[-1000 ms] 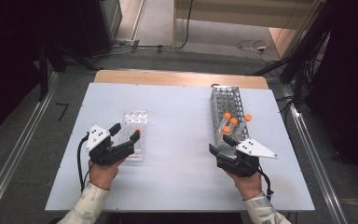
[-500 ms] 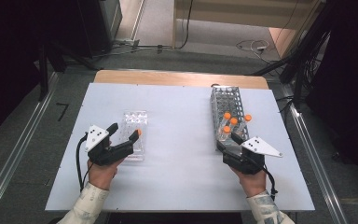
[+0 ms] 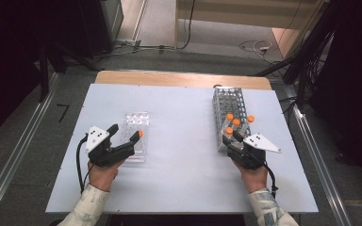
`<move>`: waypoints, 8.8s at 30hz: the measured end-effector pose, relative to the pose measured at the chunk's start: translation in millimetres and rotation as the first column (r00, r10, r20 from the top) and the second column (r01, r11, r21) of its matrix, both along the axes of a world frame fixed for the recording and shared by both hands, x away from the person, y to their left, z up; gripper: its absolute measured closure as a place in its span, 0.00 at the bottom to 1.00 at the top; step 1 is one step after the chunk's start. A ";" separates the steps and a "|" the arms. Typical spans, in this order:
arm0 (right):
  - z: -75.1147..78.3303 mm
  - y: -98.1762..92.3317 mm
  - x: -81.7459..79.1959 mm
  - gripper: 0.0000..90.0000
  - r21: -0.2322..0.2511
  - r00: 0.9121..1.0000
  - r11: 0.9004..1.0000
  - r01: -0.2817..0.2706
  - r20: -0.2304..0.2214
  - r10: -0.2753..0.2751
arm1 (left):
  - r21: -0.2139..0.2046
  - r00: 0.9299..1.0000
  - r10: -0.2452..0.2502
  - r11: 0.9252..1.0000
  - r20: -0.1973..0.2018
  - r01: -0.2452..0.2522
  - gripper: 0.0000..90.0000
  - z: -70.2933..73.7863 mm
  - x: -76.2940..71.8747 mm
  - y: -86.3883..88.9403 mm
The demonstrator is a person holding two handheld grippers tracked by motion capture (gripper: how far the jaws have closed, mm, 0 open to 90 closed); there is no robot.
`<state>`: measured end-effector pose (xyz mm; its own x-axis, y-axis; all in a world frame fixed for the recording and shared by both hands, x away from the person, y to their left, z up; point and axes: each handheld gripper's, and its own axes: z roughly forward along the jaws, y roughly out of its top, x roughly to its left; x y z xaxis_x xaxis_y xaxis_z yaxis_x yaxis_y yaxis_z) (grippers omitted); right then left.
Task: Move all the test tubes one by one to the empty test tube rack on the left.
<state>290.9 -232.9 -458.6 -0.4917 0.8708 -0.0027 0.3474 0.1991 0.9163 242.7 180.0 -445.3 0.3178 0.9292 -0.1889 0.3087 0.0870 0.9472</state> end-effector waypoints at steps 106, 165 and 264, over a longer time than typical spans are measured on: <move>8.6 91.4 -45.8 0.80 0.004 0.942 0.942 -0.336 0.002 0.336 | 0.026 0.957 -0.289 0.957 0.009 0.289 0.32 13.9 -20.6 -73.5; 4.2 109.1 -50.0 0.49 -0.014 0.909 0.910 -0.415 -0.043 0.415 | 0.049 0.928 -0.372 0.927 0.011 0.371 0.77 6.4 -18.3 -99.6; 13.8 67.5 -43.0 0.41 -0.014 0.947 0.947 -0.320 -0.019 0.320 | 0.097 0.997 -0.073 0.993 -0.014 0.074 0.72 12.0 23.8 -26.8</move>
<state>247.9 -165.4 -444.8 -0.7447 0.6673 -0.0062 0.2772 0.3178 0.9067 266.5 153.2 -433.3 0.3846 0.9174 -0.1023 0.3206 -0.0288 0.9468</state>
